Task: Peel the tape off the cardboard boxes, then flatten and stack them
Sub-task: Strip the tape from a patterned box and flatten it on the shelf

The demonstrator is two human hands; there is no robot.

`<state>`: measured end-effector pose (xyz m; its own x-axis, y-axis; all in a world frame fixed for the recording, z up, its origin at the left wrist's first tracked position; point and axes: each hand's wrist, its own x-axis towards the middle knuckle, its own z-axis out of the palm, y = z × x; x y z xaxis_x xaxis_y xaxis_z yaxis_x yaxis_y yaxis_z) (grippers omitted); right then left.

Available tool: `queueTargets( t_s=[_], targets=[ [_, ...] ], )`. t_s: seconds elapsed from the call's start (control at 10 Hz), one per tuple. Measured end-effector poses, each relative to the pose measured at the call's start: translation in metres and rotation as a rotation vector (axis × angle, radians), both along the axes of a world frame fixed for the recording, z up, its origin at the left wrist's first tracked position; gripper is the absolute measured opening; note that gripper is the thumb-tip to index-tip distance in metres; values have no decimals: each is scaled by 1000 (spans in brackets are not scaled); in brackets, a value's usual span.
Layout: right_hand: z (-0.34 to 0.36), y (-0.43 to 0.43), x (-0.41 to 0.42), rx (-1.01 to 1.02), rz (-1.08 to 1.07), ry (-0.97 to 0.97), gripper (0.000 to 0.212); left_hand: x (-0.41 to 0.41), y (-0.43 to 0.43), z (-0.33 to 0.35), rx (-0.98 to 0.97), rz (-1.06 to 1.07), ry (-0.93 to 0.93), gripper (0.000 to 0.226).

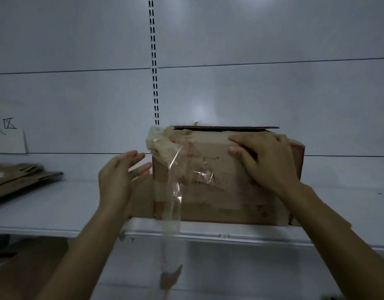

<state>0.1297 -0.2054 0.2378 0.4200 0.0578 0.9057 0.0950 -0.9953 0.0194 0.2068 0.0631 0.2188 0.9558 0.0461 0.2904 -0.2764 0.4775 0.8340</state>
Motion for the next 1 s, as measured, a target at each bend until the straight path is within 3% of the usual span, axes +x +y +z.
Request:
queueTargets(
  t_s=[0.1, 0.2, 0.3, 0.4, 0.5, 0.7, 0.8, 0.9, 1.0],
  targets=[
    [-11, 1, 7, -17, -52, -110, 41, -14, -34, -57, 161, 142, -58, 11],
    [-23, 6, 18, -42, -180, -244, 37, -29, -77, -74, 303, -13, -163, 7],
    [-26, 7, 24, -59, -219, -279, 35, -38, -109, -57, 474, -8, -286, 32],
    [-26, 5, 26, -81, -229, -293, 35, -37, -123, -36, 420, 21, -255, 42],
    [-27, 2, 30, -116, -261, -335, 35, -32, -119, -41, 385, 28, -288, 37],
    [-27, -4, 35, -170, -299, -407, 35, -15, -61, -78, 520, 100, -271, 31],
    [-26, -3, 36, -160, -293, -400, 35, -18, -25, -86, 380, 160, -181, 32],
    [-25, 0, 34, -138, -285, -371, 36, -4, 16, -82, 198, 266, 32, 26],
    [-25, 2, 31, -100, -252, -336, 36, 7, 52, -78, 72, 170, 169, 24]
  ],
)
